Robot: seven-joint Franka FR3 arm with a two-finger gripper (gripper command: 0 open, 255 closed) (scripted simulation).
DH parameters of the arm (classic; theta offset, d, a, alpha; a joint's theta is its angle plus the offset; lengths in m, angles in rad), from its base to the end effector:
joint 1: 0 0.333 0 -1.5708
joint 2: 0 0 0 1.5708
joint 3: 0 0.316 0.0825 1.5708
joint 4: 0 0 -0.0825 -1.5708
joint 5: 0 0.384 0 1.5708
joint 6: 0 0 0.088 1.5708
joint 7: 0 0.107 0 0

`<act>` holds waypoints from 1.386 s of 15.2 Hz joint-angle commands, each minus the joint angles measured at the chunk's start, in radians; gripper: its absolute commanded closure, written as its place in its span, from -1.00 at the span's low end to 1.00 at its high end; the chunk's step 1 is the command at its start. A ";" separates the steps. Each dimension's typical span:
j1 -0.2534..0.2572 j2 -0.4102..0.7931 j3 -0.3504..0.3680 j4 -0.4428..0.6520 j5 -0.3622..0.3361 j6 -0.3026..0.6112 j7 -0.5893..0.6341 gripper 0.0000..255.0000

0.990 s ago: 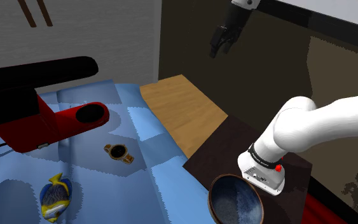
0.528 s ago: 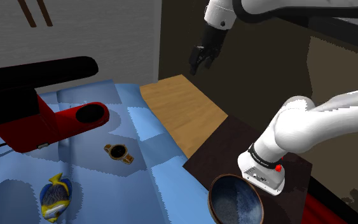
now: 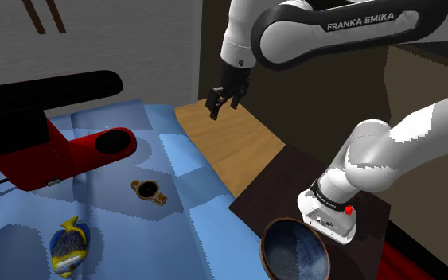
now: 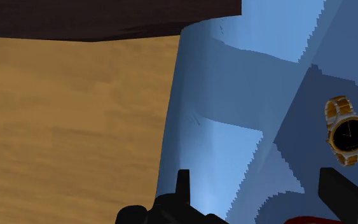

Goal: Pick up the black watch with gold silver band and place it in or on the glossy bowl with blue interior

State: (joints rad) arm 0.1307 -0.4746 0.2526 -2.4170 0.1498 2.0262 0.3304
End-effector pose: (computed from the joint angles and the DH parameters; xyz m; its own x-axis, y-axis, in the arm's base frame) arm 0.3805 0.1693 0.4832 0.9976 -0.0323 0.0613 -0.0295 -0.9985 -0.0469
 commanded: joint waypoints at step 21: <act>0.148 0.810 0.207 0.390 -0.351 0.300 0.511 -1.00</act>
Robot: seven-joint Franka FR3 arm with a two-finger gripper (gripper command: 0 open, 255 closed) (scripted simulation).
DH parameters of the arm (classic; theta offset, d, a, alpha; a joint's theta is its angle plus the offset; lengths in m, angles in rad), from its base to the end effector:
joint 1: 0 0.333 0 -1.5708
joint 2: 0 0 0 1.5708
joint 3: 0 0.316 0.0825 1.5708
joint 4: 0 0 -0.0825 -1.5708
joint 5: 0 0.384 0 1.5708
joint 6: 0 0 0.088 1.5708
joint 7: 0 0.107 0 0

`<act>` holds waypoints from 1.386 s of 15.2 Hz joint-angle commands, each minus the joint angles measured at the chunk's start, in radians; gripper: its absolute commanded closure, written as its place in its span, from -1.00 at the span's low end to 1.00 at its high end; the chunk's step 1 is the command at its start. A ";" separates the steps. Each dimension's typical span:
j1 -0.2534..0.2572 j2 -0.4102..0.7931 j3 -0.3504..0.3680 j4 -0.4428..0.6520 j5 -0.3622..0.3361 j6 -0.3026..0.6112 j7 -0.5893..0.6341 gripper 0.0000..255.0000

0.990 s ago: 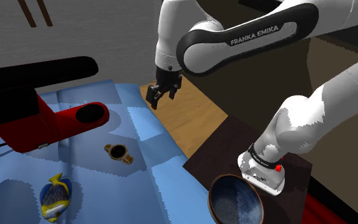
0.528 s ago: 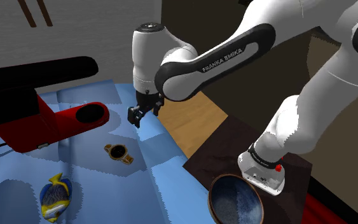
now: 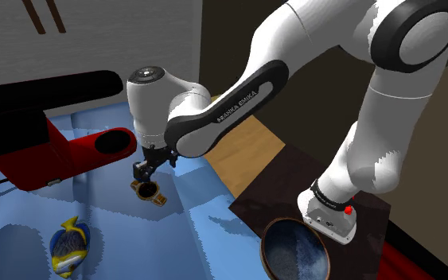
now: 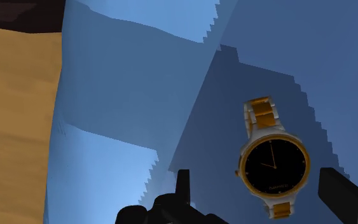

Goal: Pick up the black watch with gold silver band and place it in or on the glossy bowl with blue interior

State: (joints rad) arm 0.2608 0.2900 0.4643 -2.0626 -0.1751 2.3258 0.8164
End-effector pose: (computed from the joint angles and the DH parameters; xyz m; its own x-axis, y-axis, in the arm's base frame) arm 0.4452 0.3815 0.3080 0.9999 0.0112 0.0070 0.0112 -0.9999 -0.0074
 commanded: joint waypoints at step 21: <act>0.097 0.235 -0.054 0.130 -0.122 0.070 0.104 1.00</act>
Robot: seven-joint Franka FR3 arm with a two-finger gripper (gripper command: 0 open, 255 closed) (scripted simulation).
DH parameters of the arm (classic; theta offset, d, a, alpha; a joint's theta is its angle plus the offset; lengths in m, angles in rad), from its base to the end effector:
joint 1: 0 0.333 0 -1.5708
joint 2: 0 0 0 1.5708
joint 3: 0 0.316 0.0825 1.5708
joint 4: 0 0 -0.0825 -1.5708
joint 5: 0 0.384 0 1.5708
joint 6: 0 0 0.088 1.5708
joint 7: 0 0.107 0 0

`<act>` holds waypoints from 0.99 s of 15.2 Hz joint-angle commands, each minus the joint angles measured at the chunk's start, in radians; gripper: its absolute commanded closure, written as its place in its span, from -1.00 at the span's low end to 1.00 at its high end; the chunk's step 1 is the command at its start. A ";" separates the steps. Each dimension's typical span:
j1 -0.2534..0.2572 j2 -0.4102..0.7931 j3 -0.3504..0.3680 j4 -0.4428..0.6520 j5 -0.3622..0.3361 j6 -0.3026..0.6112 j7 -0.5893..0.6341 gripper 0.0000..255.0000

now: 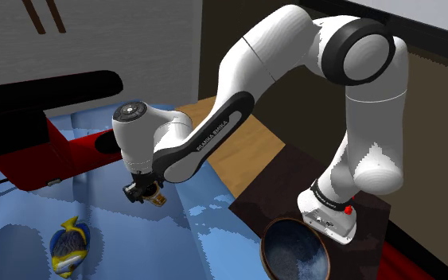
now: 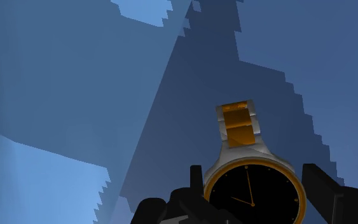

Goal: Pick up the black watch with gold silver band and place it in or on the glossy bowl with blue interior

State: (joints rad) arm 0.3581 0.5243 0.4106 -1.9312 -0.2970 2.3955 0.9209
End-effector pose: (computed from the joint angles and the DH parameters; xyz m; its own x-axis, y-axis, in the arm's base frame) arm 0.4568 0.4234 0.2329 0.9998 0.0189 -0.0015 0.0189 -0.9998 -0.0003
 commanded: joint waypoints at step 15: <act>-0.019 -0.065 0.026 0.004 0.038 -0.067 -0.024 1.00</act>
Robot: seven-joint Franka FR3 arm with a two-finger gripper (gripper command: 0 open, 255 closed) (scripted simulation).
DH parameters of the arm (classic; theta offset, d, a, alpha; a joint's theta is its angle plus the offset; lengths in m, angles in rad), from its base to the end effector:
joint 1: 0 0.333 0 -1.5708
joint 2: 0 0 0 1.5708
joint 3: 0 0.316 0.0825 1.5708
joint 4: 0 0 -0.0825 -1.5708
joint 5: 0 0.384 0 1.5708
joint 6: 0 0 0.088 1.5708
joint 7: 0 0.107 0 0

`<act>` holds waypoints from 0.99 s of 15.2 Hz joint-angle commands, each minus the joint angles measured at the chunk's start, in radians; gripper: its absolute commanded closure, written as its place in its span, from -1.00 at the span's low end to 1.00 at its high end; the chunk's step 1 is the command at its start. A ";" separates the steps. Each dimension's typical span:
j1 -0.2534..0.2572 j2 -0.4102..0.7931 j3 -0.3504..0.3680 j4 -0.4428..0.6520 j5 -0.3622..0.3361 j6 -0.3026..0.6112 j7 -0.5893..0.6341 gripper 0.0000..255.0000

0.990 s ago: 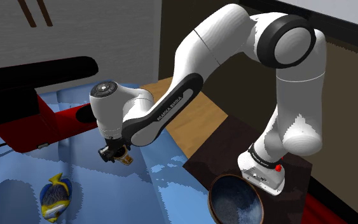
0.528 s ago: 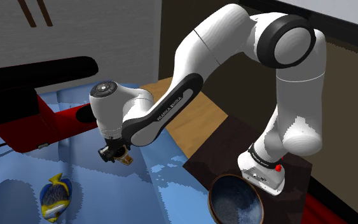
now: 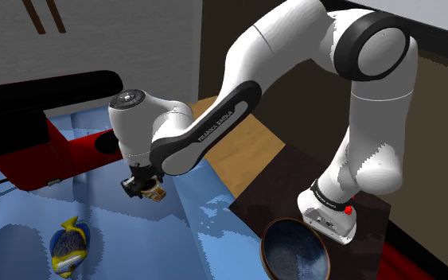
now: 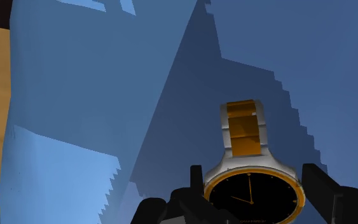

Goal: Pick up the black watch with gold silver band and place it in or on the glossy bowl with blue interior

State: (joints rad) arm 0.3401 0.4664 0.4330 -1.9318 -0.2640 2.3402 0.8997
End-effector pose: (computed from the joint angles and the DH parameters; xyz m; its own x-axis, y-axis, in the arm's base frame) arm 0.4563 0.4221 0.2636 0.9998 0.0183 -0.0028 0.0183 -0.9998 0.0007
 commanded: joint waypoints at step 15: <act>-0.031 -0.127 0.043 0.053 0.080 -0.168 -0.051 1.00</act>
State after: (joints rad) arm 0.3089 0.3430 0.4743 -1.8855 -0.1872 2.1822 0.8498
